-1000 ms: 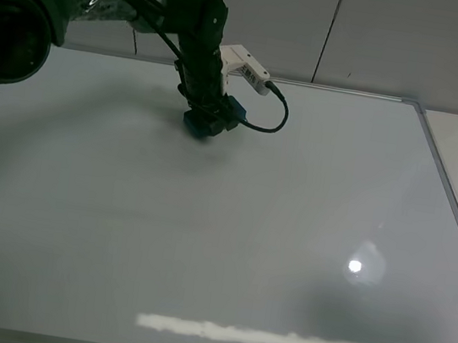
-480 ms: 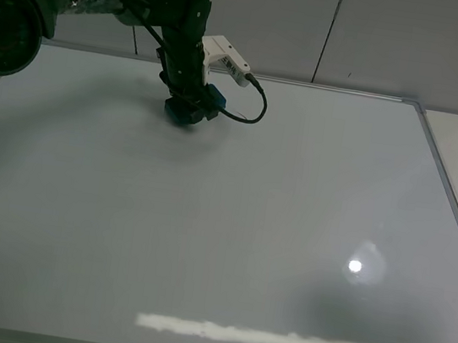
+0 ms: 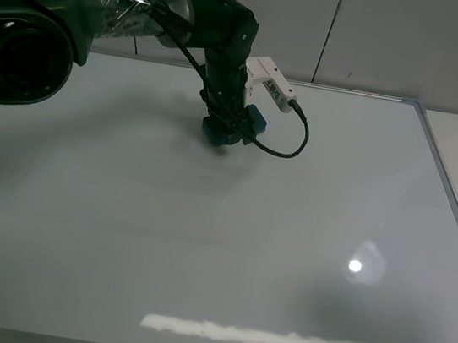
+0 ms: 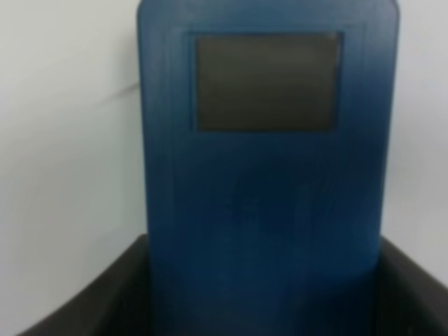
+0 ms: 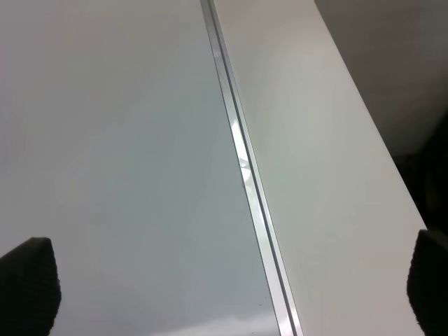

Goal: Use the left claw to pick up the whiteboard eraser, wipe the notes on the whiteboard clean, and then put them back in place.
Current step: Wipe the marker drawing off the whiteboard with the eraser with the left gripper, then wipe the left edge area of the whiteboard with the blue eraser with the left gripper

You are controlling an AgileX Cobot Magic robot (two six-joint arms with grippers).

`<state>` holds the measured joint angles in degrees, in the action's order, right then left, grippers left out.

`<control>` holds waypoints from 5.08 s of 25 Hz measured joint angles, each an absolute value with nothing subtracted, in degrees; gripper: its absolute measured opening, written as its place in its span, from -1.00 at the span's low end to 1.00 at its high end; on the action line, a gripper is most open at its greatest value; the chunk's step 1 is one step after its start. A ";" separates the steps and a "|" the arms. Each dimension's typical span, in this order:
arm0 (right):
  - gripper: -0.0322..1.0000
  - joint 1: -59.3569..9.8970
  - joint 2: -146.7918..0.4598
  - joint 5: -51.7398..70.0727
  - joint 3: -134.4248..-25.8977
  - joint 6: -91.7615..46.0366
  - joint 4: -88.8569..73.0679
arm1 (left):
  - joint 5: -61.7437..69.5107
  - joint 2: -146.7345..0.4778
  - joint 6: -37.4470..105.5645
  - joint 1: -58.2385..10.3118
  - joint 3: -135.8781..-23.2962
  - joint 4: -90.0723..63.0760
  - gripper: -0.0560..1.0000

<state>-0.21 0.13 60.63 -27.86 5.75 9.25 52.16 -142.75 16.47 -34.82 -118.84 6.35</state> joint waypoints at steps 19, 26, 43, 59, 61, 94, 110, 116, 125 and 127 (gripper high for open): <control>0.98 -0.21 0.13 60.63 -27.86 5.75 9.25 | 50.63 -143.65 19.90 -31.33 -119.32 0.00 0.15; 0.98 -0.21 0.13 60.63 -27.86 5.75 9.25 | 48.68 -143.82 20.11 -25.16 -119.56 2.65 0.15; 0.98 -0.21 0.13 60.63 -27.86 5.75 9.25 | 52.20 -143.72 17.73 -27.95 -120.02 5.70 0.15; 0.98 -0.21 0.13 60.63 -27.86 5.75 9.25 | 52.30 -143.97 17.79 -36.73 -120.02 1.98 0.15; 0.98 -0.21 0.13 60.63 -27.86 5.75 9.25 | 52.35 -143.97 17.79 -36.18 -120.02 1.44 0.15; 0.98 -0.21 0.13 60.63 -27.86 5.75 9.25 | 69.22 -107.87 3.49 -16.54 -94.19 8.27 0.15; 0.98 -0.21 0.13 60.63 -27.86 5.75 9.25 | 44.66 -93.62 -4.29 -9.97 -57.68 2.61 0.15; 0.98 -0.21 0.13 60.63 -27.86 5.75 9.25 | 30.89 -93.57 -4.27 -8.63 -47.49 2.27 0.15; 0.98 -0.21 0.13 60.63 -27.86 5.75 9.25 | 25.88 -97.21 -1.61 -7.31 -44.17 2.54 0.15; 0.98 -0.21 0.13 60.63 -27.86 5.75 9.25 | 25.04 -97.37 -1.43 -7.31 -44.17 2.54 0.15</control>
<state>-0.21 0.13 60.63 -27.86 5.75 9.25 25.04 -97.37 -1.43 -7.31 -44.17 2.54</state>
